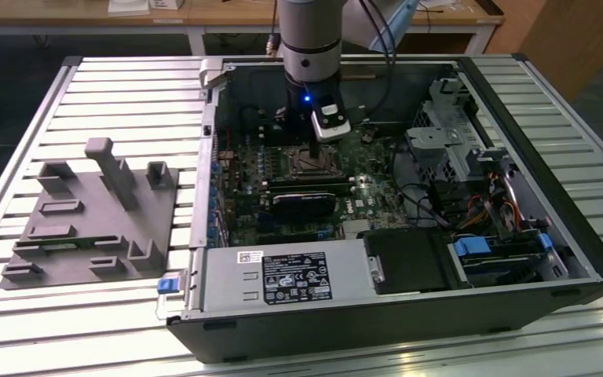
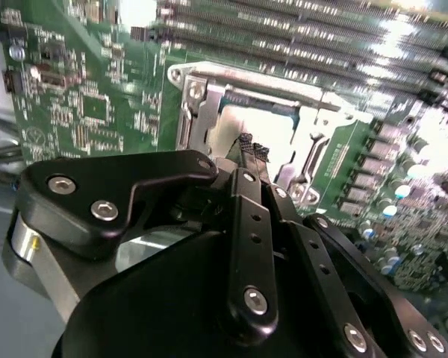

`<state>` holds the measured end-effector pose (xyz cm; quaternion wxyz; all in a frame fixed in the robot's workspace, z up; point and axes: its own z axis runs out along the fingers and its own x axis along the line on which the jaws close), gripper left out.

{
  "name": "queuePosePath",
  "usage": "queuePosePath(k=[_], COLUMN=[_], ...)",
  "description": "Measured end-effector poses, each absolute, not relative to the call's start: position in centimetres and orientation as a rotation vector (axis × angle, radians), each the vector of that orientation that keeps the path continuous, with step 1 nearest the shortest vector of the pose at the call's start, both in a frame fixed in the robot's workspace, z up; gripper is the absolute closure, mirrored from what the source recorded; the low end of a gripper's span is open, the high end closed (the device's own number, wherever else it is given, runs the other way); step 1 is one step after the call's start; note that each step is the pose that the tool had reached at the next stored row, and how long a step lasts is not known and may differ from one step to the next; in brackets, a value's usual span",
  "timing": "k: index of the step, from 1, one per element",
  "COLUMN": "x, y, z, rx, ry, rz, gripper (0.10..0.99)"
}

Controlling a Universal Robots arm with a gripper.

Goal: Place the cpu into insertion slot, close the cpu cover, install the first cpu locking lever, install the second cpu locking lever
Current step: 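Install the first cpu locking lever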

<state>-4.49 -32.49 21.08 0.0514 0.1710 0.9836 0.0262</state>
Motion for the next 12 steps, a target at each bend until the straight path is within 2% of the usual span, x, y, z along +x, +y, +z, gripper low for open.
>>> queuePosePath(k=[9, 12], x=[-4.5, -4.5], y=[-32.7, -32.7], z=[21.3, 22.8], rx=[0.519, 0.519], ry=[2.992, 2.992], rz=[0.064, 0.064], gripper=[0.980, 0.980])
